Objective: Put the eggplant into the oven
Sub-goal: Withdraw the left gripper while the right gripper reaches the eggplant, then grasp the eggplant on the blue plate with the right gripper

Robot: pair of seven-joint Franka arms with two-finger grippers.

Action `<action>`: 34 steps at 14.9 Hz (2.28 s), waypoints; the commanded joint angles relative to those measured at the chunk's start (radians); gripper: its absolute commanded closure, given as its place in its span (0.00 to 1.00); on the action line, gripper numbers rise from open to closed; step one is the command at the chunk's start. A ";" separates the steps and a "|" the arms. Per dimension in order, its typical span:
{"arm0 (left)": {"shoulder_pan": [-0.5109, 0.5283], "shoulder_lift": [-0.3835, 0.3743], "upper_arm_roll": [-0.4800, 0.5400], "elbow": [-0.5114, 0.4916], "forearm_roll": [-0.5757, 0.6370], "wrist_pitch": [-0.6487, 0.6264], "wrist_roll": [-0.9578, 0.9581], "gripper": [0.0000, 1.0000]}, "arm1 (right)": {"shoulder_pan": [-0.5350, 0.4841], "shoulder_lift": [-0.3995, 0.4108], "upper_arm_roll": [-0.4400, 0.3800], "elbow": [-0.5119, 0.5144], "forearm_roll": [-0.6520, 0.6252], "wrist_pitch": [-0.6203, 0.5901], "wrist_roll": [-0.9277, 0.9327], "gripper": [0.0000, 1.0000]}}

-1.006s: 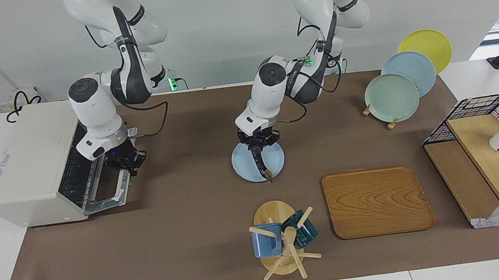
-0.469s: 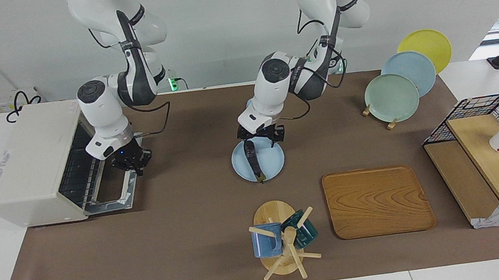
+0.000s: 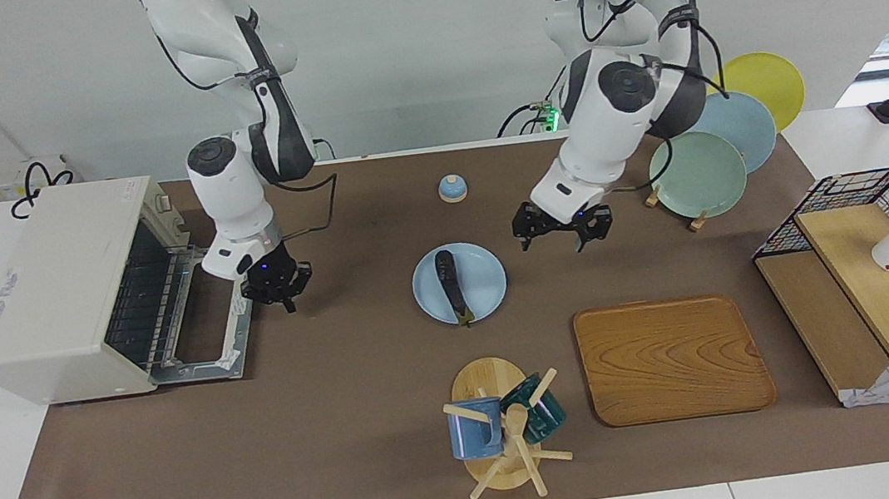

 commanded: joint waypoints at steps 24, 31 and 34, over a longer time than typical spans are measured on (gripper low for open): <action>0.245 -0.229 0.026 0.050 0.131 -0.368 0.193 0.00 | 0.578 0.587 0.004 0.879 -0.239 -0.341 0.876 0.64; 0.201 -0.195 0.073 0.144 0.131 -0.428 0.190 0.00 | 0.603 0.556 0.006 0.813 -0.233 -0.354 0.938 0.66; 0.207 -0.189 0.068 0.180 0.131 -0.465 0.190 0.00 | 0.603 0.542 0.006 0.774 -0.233 -0.341 0.939 0.66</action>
